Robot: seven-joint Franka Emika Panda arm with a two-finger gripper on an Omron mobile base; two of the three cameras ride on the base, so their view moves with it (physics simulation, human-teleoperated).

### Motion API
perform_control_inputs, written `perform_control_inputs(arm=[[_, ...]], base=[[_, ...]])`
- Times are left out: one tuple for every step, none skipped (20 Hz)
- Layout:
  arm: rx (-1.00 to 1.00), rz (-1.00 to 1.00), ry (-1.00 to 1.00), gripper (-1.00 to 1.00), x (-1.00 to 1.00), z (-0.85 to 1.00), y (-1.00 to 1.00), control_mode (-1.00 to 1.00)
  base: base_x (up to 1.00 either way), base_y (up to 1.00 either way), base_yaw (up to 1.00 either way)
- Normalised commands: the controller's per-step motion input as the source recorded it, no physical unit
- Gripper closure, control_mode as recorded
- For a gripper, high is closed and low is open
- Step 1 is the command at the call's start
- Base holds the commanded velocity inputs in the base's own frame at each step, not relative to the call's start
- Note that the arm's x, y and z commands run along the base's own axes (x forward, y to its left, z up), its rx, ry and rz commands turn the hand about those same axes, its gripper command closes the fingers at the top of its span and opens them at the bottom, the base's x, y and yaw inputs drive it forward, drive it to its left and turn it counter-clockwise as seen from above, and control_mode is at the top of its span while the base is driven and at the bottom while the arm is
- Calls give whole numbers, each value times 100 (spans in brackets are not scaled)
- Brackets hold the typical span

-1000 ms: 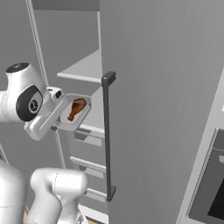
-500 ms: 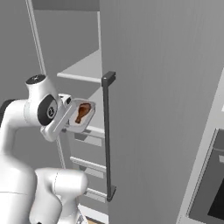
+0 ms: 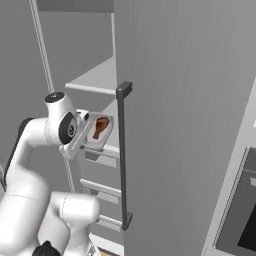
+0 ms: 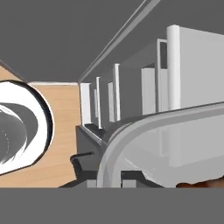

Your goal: Take the meat container that has the chicken drumstick and place it on the second highest rack of the freezer. Then take the vegetable container that has the bell pepper and corn and place it on the highest rack of the freezer.

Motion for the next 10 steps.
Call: perform_control_inputs(arm=[[0, 0, 0, 100, 69, -12, 0, -100], [1, 0, 0, 100, 68, -9, 0, -100], [2, 0, 0, 100, 68, -4, -1, -100], [3, 0, 0, 100, 67, -2, -5, -100], [2, 0, 0, 100, 64, -1, -8, -100], [2, 0, 0, 100, 62, -9, -9, -100], [3, 0, 0, 100, 58, -16, -14, -100], [1, 0, 0, 100, 53, -26, -9, -100], [0, 0, 0, 100, 46, -38, -10, -100], [1, 0, 0, 100, 36, -48, -16, -100]], base=[[0, 0, 0], [0, 0, 0], [0, 0, 0], [0, 0, 0], [0, 0, 0], [0, 0, 0], [0, 0, 0], [0, 0, 0], [0, 0, 0], [0, 0, 0]])
